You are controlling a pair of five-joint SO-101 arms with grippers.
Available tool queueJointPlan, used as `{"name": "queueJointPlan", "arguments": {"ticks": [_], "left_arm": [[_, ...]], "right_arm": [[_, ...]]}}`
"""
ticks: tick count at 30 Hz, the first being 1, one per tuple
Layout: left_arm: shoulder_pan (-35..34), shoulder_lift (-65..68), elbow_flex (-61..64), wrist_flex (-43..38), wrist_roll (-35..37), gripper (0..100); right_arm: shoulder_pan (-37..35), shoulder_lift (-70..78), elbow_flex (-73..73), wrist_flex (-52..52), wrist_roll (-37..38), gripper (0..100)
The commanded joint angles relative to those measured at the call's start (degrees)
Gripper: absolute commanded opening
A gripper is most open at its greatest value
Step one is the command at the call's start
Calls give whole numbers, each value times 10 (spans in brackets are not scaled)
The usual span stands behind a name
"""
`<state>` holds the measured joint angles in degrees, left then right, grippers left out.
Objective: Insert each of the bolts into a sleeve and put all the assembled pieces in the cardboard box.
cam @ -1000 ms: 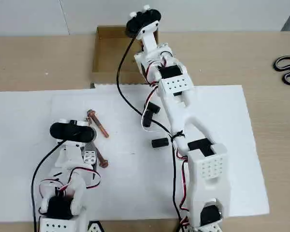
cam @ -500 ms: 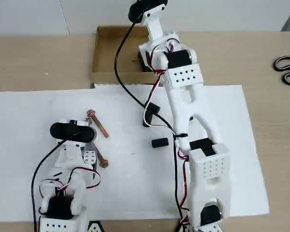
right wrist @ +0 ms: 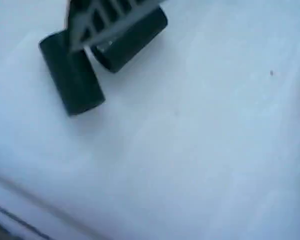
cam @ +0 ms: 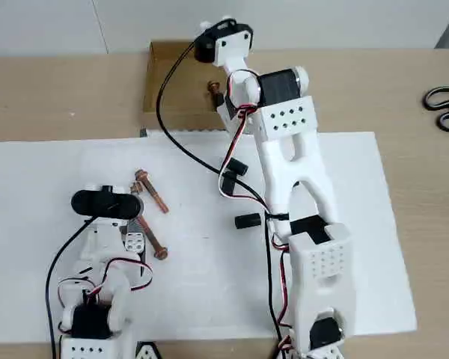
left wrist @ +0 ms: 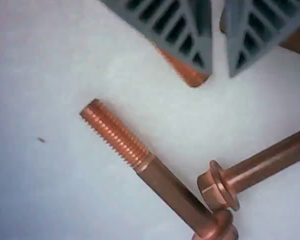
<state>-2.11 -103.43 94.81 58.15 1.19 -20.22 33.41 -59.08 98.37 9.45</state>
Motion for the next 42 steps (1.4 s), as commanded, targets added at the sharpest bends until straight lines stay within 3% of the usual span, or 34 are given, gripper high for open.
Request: {"name": "queueJointPlan", "arguments": {"ticks": [1,7,14,30,42], "left_arm": [[-3,-6,-3,-14,4,6],[-4,-6,-3,-13,4,6],[-4,-6,-3,-13,4,6],[-4,-6,-3,-12,4,6],[-4,-6,-3,-12,4,6]], "right_arm": [[2,-20,23,14,-13,187],[-43,-107,202,12,-157,187],[-87,-136,271,11,-239,188],[-98,-51,269,-44,-349,188],[-91,-3,269,-95,-353,187]]}}
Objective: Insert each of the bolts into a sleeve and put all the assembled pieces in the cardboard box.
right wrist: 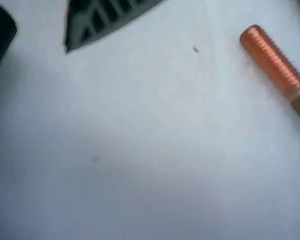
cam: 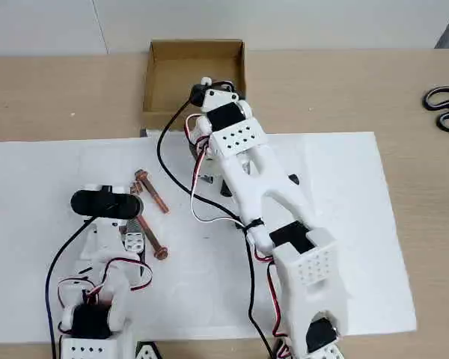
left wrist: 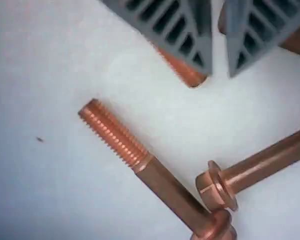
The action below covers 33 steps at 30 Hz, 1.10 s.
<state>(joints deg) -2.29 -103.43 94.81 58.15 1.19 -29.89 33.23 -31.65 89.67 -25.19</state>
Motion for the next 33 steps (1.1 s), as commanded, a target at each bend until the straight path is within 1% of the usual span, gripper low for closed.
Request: {"name": "queueJointPlan", "arguments": {"ticks": [1,7,24,26,29,33], "left_arm": [[-3,-6,-3,-12,4,6],[-3,-6,-3,-12,4,6],[-3,-6,-3,-12,4,6],[-3,-6,-3,-12,4,6],[-3,-6,-3,-12,4,6],[-3,-6,-3,-12,4,6]], "right_arm": [[8,3,-5,-8,-6,187],[24,22,-5,-8,-6,187],[22,73,-5,-44,-6,185],[21,78,-5,-44,-7,150],[21,79,-5,-49,-7,32],[19,75,-5,-43,-5,9]]}}
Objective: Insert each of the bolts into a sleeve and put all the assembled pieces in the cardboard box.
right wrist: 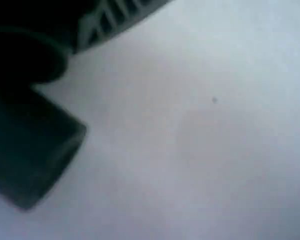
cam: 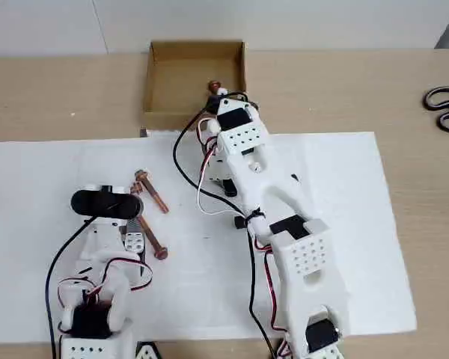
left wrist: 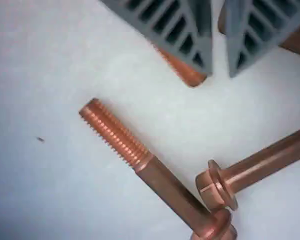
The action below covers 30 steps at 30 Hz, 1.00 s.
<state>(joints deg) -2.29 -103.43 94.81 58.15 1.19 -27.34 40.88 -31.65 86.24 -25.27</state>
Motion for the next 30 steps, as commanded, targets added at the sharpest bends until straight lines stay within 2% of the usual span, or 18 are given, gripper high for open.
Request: {"name": "queueJointPlan", "arguments": {"ticks": [1,8,12,16,21,26,30], "left_arm": [[-3,-6,-3,-12,4,6],[-3,-6,-3,-12,4,6],[-3,-6,-3,-12,4,6],[-3,-6,-4,-12,3,6],[-2,-6,-3,-15,1,6],[-3,-6,-3,-13,1,6],[-2,-6,-17,-13,1,6]], "right_arm": [[-6,-2,-5,-8,-3,1],[-15,-70,-62,36,-1,3],[-22,-137,-86,76,37,3],[-23,-204,-85,127,44,3],[15,-290,-79,130,44,3],[66,-360,-11,131,44,3],[53,-479,134,131,44,3]]}}
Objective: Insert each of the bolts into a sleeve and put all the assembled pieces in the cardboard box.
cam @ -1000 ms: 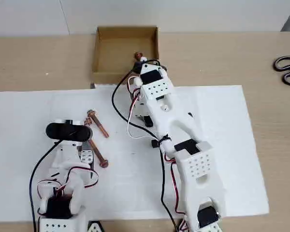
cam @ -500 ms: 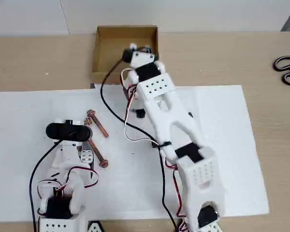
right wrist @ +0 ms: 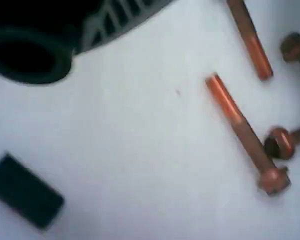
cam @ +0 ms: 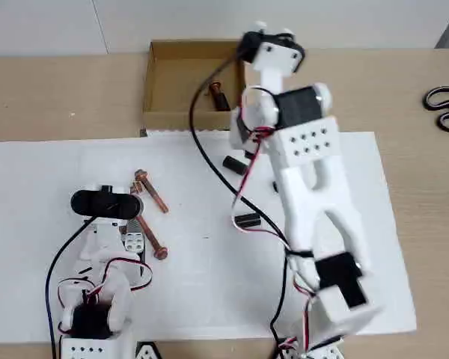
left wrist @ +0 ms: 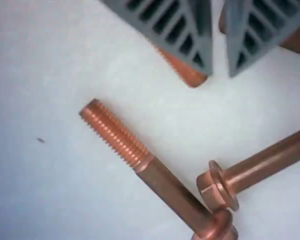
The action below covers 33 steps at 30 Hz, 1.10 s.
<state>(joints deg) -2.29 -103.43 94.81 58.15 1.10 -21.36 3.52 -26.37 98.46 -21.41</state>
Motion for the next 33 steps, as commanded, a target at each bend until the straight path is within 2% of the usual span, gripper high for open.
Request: {"name": "queueJointPlan", "arguments": {"ticks": [1,4,9,15,18,22,27,33], "left_arm": [[-2,-6,-24,-13,2,6],[-2,-5,-37,-11,2,6],[0,-5,-77,33,4,6],[1,-1,-165,120,4,6],[-5,44,-202,138,5,6],[-28,167,-303,113,46,6],[-30,394,-501,116,105,6],[-27,644,-728,213,169,6]], "right_arm": [[-15,-145,124,8,5,3],[-13,-256,243,-5,3,3],[50,-399,418,-53,4,3],[119,-515,547,-89,4,3],[150,-545,595,-113,4,3],[173,-569,635,-138,1,3],[173,-591,639,-138,-44,3],[175,-597,639,-135,-47,3]]}}
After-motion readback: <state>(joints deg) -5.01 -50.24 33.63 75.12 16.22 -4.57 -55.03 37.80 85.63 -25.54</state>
